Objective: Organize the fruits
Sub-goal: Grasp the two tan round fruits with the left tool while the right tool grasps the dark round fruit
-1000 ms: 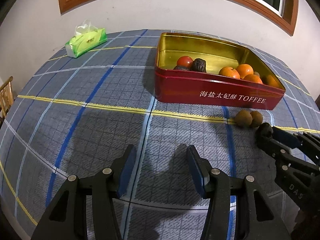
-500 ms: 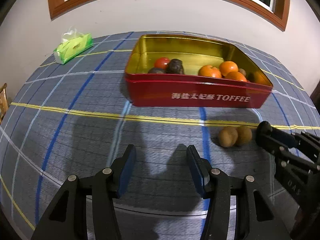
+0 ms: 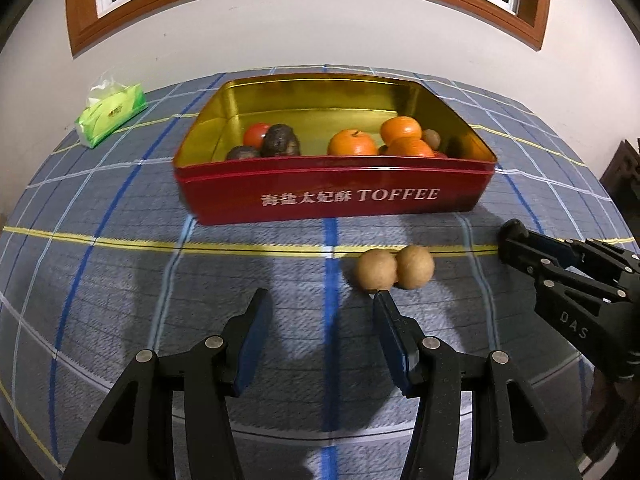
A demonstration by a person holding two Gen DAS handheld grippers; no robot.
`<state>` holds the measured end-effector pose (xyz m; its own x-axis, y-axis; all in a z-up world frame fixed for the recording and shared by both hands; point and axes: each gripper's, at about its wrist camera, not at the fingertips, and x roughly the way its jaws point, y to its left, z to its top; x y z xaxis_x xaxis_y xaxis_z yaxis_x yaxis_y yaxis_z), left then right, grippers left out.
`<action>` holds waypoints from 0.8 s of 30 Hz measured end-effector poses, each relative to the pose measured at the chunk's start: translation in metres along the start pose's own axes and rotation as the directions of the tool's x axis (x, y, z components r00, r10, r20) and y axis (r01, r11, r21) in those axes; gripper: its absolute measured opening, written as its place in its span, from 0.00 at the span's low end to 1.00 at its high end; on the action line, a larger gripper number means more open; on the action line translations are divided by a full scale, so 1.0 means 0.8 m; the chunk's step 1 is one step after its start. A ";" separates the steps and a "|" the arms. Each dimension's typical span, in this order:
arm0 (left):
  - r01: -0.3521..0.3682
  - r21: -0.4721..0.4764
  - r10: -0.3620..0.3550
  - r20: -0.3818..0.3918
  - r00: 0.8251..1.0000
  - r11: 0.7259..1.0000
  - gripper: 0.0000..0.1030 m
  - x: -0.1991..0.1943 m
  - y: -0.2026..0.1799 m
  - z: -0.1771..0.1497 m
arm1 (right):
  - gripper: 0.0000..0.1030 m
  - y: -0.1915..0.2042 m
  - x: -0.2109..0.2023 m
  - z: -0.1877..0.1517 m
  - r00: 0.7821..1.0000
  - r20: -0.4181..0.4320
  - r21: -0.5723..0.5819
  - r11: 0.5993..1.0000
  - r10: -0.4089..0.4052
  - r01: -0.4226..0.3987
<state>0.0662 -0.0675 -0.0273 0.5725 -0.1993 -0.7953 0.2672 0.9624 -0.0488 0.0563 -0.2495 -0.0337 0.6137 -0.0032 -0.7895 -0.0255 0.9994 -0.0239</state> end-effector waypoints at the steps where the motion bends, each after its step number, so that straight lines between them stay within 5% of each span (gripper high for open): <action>1: 0.003 0.003 -0.003 0.000 1.000 1.000 0.52 0.000 -0.002 0.001 | 0.23 -0.002 0.001 0.001 1.000 0.000 0.006 1.000 0.004 -0.004; 24: 0.020 0.032 -0.019 -0.014 1.000 0.999 0.54 0.015 -0.044 0.007 | 0.23 -0.044 0.008 0.004 0.999 0.010 0.064 0.997 -0.036 0.036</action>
<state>0.0677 -0.1045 -0.0318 0.5564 -0.2153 -0.8026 0.3032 0.9519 -0.0452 0.0640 -0.2845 -0.0360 0.6218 -0.0391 -0.7822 0.0468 0.9988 -0.0127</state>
